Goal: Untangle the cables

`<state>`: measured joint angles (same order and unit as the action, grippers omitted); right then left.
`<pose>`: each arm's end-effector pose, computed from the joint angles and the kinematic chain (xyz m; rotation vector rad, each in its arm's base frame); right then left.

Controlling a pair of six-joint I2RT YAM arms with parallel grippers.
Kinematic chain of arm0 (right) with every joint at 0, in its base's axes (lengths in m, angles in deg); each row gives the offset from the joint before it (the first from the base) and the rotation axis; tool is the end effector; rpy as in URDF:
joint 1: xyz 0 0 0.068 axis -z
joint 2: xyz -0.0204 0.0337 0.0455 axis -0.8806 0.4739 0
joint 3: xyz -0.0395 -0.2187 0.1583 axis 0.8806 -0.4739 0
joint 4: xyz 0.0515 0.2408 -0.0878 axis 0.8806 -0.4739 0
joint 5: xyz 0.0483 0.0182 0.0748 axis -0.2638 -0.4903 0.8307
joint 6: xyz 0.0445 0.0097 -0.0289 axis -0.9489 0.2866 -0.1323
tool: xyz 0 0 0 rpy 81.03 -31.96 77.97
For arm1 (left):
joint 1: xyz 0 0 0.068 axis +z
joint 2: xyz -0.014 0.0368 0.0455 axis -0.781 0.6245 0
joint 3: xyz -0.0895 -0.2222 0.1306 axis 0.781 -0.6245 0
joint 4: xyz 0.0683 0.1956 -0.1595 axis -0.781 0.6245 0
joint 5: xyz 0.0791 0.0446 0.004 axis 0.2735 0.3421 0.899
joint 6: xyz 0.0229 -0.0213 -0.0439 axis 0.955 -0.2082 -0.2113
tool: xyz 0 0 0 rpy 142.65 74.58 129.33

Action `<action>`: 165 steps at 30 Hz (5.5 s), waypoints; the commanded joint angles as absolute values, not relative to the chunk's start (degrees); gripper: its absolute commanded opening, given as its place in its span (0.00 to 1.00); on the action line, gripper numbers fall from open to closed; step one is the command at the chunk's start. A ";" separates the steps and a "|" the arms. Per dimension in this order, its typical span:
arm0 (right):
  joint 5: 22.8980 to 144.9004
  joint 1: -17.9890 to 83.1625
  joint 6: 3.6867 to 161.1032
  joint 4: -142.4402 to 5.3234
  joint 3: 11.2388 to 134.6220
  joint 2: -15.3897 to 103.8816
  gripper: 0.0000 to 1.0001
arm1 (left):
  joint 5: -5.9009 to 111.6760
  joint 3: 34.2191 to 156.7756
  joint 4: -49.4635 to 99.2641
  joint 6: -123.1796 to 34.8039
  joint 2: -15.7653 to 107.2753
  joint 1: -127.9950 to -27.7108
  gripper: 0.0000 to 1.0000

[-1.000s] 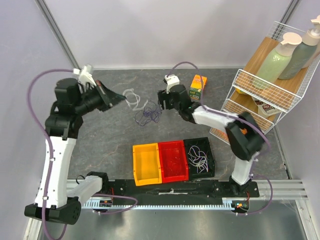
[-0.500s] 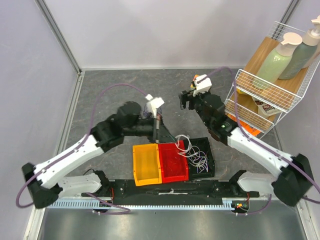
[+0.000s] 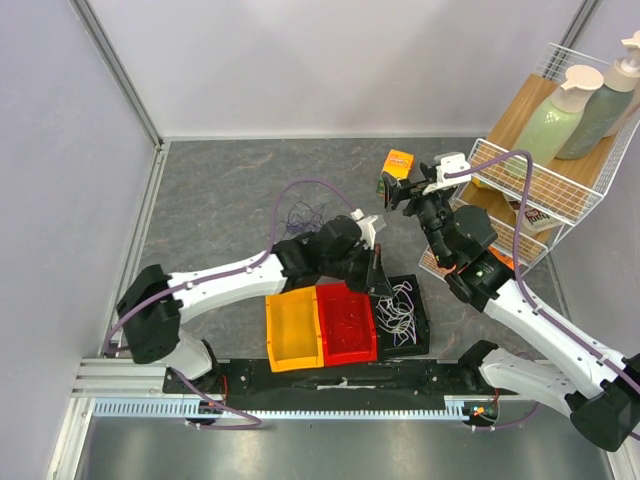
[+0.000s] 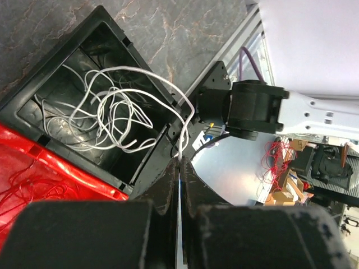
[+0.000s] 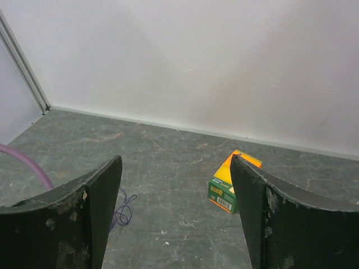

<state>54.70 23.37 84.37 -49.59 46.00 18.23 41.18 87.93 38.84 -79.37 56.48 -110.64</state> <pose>0.1836 0.1285 0.3847 -0.0850 1.3833 0.3744 0.1640 -0.3001 0.2837 0.5041 2.4379 -1.3294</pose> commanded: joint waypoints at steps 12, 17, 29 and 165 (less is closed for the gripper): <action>55.34 23.57 84.81 -47.66 45.28 21.17 0.85 | 43.13 91.35 35.88 -82.27 70.02 -112.88 0.02; 55.25 23.57 84.90 -47.57 45.37 22.14 0.85 | 45.32 90.57 36.14 -80.51 66.95 -112.88 0.35; 62.28 21.65 85.87 -48.71 49.06 29.86 0.84 | 60.26 76.78 47.30 -76.46 39.90 -107.71 0.59; 56.57 24.89 70.93 -49.77 70.51 78.83 0.00 | 13.51 94.18 71.74 -59.76 14.47 -63.31 0.02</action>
<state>56.31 24.50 70.99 -51.71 70.81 81.58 16.96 96.06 71.23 -60.46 16.72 -63.32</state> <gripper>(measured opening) 0.007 0.026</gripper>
